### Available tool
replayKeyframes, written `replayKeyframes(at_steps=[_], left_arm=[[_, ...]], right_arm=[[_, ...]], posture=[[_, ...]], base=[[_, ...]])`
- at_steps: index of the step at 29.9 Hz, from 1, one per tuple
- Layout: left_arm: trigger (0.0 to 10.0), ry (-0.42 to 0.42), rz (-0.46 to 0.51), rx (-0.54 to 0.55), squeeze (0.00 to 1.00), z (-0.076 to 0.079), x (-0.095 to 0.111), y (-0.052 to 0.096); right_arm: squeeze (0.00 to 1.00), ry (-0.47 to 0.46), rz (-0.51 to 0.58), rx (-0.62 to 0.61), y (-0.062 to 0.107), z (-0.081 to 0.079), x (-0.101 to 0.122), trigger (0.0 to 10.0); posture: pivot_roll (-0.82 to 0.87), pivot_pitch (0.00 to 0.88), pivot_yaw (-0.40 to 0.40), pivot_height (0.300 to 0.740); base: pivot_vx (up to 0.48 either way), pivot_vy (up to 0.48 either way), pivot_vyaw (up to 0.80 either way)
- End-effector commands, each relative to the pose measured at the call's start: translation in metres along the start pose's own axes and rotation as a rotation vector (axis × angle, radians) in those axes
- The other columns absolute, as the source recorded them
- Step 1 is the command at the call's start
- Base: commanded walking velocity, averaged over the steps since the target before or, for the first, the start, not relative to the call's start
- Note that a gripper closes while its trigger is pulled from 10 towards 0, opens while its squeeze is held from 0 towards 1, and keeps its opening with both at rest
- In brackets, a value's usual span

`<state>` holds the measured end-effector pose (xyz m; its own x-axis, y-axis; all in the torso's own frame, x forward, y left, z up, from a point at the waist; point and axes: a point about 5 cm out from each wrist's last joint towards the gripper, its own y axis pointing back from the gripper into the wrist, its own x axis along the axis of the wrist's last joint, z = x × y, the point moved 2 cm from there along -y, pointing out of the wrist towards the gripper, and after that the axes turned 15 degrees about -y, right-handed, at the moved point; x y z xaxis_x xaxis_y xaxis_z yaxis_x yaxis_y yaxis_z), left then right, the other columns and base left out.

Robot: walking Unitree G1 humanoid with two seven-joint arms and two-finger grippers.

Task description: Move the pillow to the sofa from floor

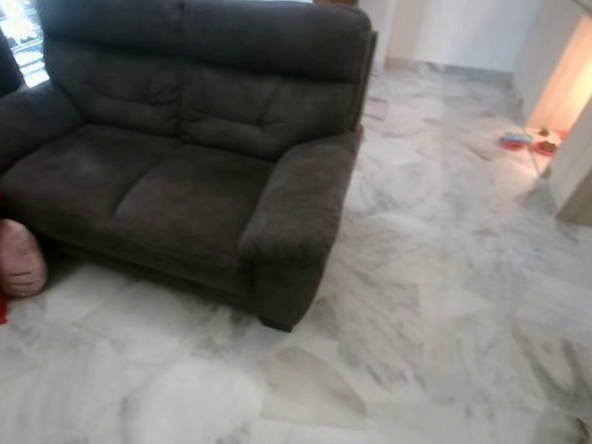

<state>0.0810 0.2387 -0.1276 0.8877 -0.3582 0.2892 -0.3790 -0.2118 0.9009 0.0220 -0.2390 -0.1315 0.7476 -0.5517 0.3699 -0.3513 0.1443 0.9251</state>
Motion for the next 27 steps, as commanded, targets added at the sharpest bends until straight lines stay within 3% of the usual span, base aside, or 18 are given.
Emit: replayKeyframes(at_steps=[1,7,13,27], left_arm=[[10.0,0.017,-0.028,0.005,0.0,-0.0039,-0.0073,0.0008],[10.0,0.019,-0.027,0.006,0.0,-0.0036,-0.0066,0.0007],[10.0,0.021,-0.028,0.005,0.0,-0.0031,-0.0068,0.0008],[10.0,0.024,-0.03,0.007,0.0,-0.0025,-0.007,0.0008]], right_arm=[[0.0,-0.011,0.004,0.007,-0.0001,-0.0025,-0.0013,10.0],[0.0,-0.014,0.001,0.0,-0.0001,-0.0019,-0.0018,10.0],[0.0,-0.017,-0.003,-0.005,0.0,-0.0013,-0.0024,10.0],[0.0,-0.013,0.008,-0.007,0.0001,-0.0011,-0.0013,10.0]], posture=[[0.06,0.0,-0.013,0.74],[0.06,0.0,-0.013,0.74],[0.07,0.0,-0.012,0.74],[0.07,0.0,-0.013,0.74]], base=[[0.0,0.409,0.0],[0.0,0.409,0.0],[0.0,0.41,-0.72],[0.0,0.406,0.0]])
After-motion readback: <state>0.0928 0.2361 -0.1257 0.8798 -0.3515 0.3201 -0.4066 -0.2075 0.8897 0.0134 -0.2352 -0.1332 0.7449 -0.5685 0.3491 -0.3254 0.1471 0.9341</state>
